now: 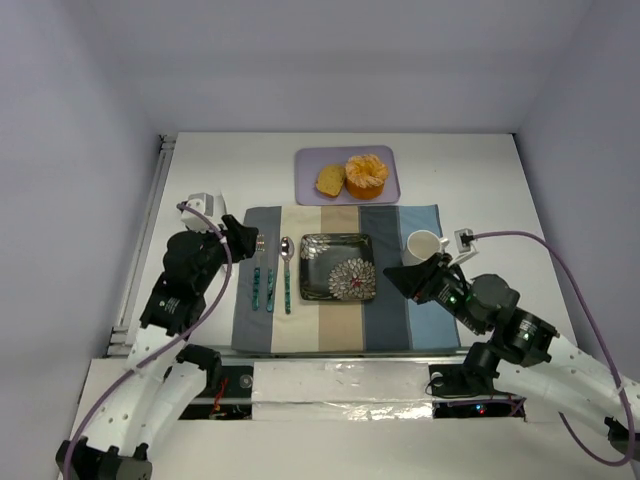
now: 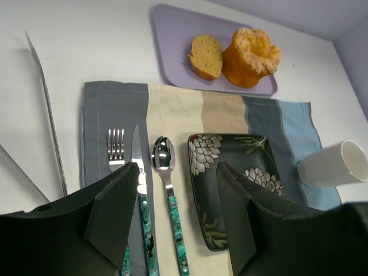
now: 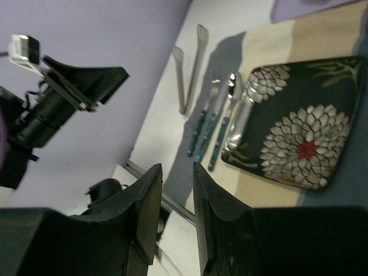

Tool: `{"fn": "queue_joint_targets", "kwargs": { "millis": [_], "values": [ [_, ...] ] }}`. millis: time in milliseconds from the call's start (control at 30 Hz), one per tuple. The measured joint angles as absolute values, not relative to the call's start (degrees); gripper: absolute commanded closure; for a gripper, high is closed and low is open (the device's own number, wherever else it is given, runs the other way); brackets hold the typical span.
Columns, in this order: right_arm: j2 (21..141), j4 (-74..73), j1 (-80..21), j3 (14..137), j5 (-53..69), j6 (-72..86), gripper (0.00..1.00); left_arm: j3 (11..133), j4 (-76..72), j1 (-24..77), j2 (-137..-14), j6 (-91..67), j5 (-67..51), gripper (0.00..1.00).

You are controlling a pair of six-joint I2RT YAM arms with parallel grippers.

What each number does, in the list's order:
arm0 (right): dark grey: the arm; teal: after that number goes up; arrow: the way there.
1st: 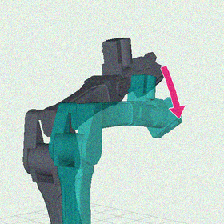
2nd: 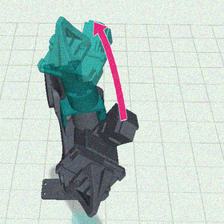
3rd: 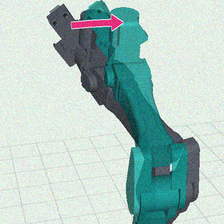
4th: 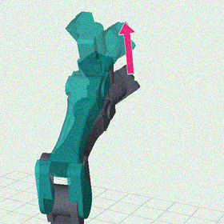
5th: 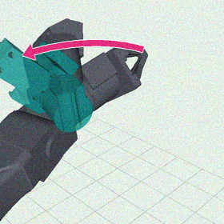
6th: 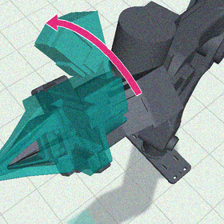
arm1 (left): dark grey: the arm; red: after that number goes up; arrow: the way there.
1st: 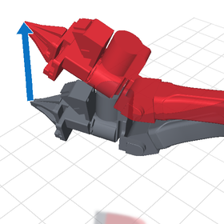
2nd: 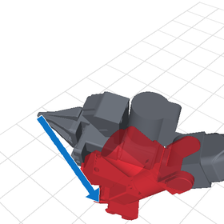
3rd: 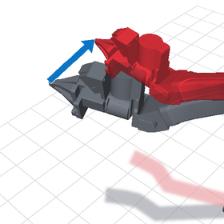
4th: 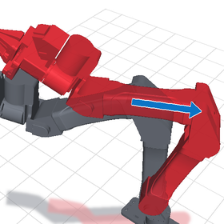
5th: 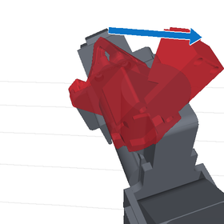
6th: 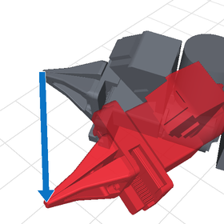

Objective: Place the bread

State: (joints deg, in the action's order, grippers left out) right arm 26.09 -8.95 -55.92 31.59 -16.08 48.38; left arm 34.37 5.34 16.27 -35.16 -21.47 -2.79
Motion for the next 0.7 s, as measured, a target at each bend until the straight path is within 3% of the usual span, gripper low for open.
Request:
{"fn": "queue_joint_targets", "kwargs": {
  "millis": [100, 200, 233, 267, 333, 367, 433, 700],
  "values": [
    [26.28, -11.16, -55.92, 30.68, -16.4, 48.73, 0.67, 35.73, 4.99, 16.27, -38.68, -21.1, -2.81, 0.46],
    [26.3, -11.57, -55.92, 30.2, -16.27, 48.99, 0.84, 38.48, 4.93, 16.27, -43.11, -20.27, -2.28, 0.48],
    [26.33, -11.6, -55.92, 30.11, -16.12, 49.19, 0.96, 39.4, 4.89, 16.27, -44.4, -19.99, -2.04, 0.49],
    [26.33, -11.6, -55.92, 30.06, -15.99, 49.15, 1.0, 40.27, 4.64, 16.27, -45.8, -19.75, -1.8, 0.53],
    [26.2, -11.51, -55.92, 29.87, -15.64, 49.63, 1.0, 41.28, 3.62, 16.27, -47.83, -19.27, -1.43, 0.63],
    [26.22, -11.42, -55.92, 29.67, -15.35, 49.74, 1.0, 41.39, 2.85, 16.27, -48.49, -19.05, -1.04, 0.83],
    [26.22, -11.18, -55.92, 29.04, -14.76, 49.82, 1.0, 41.43, 1.72, 16.27, -49.87, -18.59, 0.54, 1.0],
    [27.94, -9.17, -55.92, 27.51, -13.04, 50.61, 1.0, 46.54, 0.78, 12.23, -64.86, -17.41, 4.14, 1.0]
  ]
}}
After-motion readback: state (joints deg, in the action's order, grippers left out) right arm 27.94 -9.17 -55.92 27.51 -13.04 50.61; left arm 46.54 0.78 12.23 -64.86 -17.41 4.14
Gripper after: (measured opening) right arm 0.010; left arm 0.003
